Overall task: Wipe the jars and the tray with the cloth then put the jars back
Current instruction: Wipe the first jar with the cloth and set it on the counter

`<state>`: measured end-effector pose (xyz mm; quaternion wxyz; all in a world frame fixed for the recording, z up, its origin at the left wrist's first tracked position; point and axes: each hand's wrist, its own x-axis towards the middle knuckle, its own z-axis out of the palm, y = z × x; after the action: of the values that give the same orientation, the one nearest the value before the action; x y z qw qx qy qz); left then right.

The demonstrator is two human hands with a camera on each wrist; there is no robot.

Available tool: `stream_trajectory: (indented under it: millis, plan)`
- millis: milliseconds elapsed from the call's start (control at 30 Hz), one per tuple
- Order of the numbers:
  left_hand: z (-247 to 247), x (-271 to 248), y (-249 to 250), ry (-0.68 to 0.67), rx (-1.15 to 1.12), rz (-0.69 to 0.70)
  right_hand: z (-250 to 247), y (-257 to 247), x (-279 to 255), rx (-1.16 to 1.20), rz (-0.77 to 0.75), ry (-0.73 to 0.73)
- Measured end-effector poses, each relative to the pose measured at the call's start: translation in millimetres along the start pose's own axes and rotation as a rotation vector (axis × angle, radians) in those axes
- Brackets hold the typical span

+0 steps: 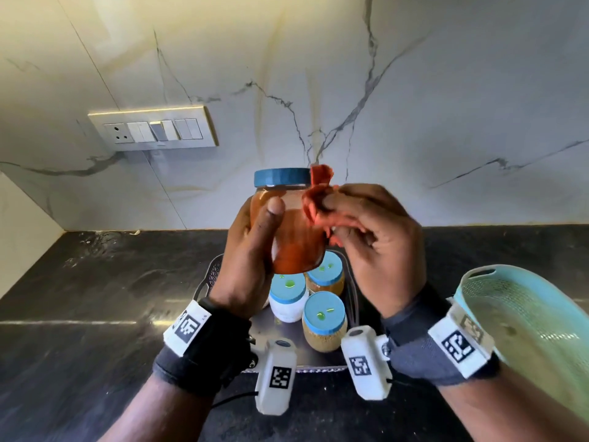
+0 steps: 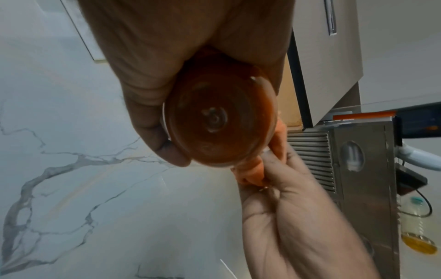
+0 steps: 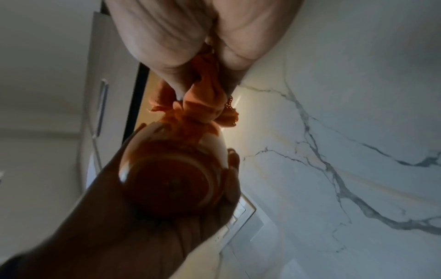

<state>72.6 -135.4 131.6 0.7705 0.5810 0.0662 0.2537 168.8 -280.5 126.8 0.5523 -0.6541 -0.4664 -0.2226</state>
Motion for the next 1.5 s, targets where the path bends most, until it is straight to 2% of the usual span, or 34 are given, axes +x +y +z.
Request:
stream_trajectory:
  millis: [133, 233, 367, 467, 533, 633, 667, 733, 800, 867, 933, 1033, 1067, 1133, 1233, 1333, 1367, 1433, 1500]
  plan:
    - [-7.1, -1.5, 4.7, 0.014, -0.12, -0.081, 3.4, -12.0, -25.5, -0.087, -0.165, -0.114]
    - [-12.6, -3.1, 0.2, 0.015, -0.135, -0.15, 3.8, -10.1, -26.9, -0.162, -0.198, -0.145]
    - [-19.6, -4.5, -5.7, 0.015, 0.034, -0.172, 11.9, -11.8, -34.4, -0.247, -0.307, -0.272]
    - [-19.4, -5.8, -11.7, 0.046, 0.163, -0.118, 13.4, -13.1, -36.1, -0.275, -0.387, -0.347]
    - [-18.5, -6.2, -13.2, 0.068, 0.143, -0.11, 8.1, -5.4, -25.3, -0.246, -0.332, -0.309]
    - [-13.7, -7.5, -11.8, 0.04, 0.128, -0.109, -3.3, 9.8, -4.5, -0.126, -0.079, -0.174]
    - [-12.8, -7.5, -12.1, 0.034, 0.115, -0.105, -4.8, 8.8, -2.3, -0.101, -0.05, -0.16]
    - [-12.1, -5.7, -11.6, 0.053, 0.057, -0.104, -2.8, -1.7, -11.6, -0.141, -0.12, -0.179]
    - [-15.4, -2.9, -10.0, 0.087, 0.029, -0.093, 1.7, -14.3, -30.8, -0.185, -0.274, -0.271]
    - [-21.6, -1.2, -10.6, 0.089, 0.085, -0.077, 0.9, -16.3, -39.6, -0.206, -0.362, -0.383]
    - [-20.2, -2.7, -9.8, 0.075, 0.089, -0.065, -1.4, -7.5, -29.3, -0.163, -0.298, -0.341]
    - [-12.9, -5.7, -12.6, -0.016, 0.053, -0.088, -5.1, 4.4, -3.8, -0.021, -0.021, -0.135]
    - [-12.2, -5.5, -12.7, -0.022, 0.04, -0.081, -4.3, 3.3, -0.5, -0.001, 0.027, -0.104]
    - [-10.6, -6.4, -9.6, -0.023, 0.001, -0.052, -1.4, -3.2, -9.0, -0.026, -0.011, -0.117]
    - [-14.2, -8.5, -6.4, -0.043, -0.068, -0.108, 0.0, -15.1, -31.2, -0.107, -0.222, -0.241]
    - [-10.4, -10.6, -2.9, -0.069, -0.117, -0.114, -6.7, -5.5, -17.5, -0.144, -0.314, -0.268]
    - [-6.6, -12.1, -3.3, -0.1, -0.126, -0.096, -7.7, 0.1, -10.3, -0.131, -0.271, -0.232]
    - [-1.8, -12.7, -6.2, -0.13, -0.092, -0.044, -5.3, 7.5, 0.4, 0.029, -0.053, -0.141]
    - [-0.7, -11.5, -6.7, -0.086, -0.086, -0.028, 0.0, 8.0, 0.0, 0.194, 0.12, -0.087]
